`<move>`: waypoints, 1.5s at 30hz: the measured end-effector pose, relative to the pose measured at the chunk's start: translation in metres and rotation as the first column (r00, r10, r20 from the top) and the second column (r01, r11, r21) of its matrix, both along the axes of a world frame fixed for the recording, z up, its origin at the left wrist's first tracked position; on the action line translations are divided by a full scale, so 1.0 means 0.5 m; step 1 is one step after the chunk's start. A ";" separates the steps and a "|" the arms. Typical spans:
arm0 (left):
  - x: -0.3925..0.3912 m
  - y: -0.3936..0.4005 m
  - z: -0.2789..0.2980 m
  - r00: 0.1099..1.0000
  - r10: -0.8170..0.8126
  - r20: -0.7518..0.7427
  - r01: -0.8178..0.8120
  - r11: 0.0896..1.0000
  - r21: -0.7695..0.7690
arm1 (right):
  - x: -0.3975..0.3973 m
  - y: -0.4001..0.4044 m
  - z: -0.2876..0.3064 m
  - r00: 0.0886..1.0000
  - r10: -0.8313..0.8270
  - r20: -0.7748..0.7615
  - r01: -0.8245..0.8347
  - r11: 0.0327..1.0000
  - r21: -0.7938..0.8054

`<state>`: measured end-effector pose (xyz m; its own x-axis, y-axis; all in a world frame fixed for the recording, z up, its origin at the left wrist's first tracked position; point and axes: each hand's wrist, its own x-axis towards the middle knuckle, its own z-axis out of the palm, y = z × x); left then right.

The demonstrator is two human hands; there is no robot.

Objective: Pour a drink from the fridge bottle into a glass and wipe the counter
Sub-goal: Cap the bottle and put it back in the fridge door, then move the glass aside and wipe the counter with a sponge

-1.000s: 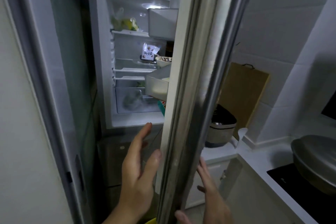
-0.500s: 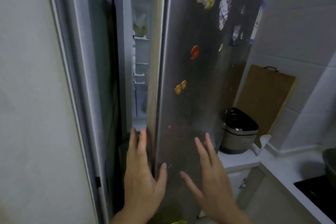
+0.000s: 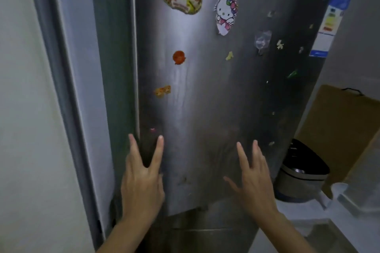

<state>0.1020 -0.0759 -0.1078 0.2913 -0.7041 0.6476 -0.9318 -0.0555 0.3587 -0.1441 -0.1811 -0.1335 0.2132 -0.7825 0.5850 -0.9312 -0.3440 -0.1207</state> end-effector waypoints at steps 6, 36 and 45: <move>-0.002 -0.110 -0.022 0.995 0.101 -0.002 -0.101 0.995 0.017 | -0.021 -0.107 -0.003 0.989 0.070 -0.127 -0.066 0.997 0.034; -0.030 -0.315 -0.060 1.000 -0.013 0.016 0.011 0.996 0.086 | -0.027 -0.194 0.006 0.963 0.202 -0.180 -0.183 0.976 0.117; -0.121 -0.285 -0.021 0.904 -0.425 -0.045 0.427 0.904 0.030 | -0.124 -0.097 0.024 0.999 -0.031 -0.015 0.034 0.933 0.358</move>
<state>0.0417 -0.2183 -0.1180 -0.0188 -0.7905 0.6122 -0.8560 0.3292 0.3987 -0.2064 -0.2294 -0.1216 0.1879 -0.9464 0.2626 -0.9429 -0.2487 -0.2217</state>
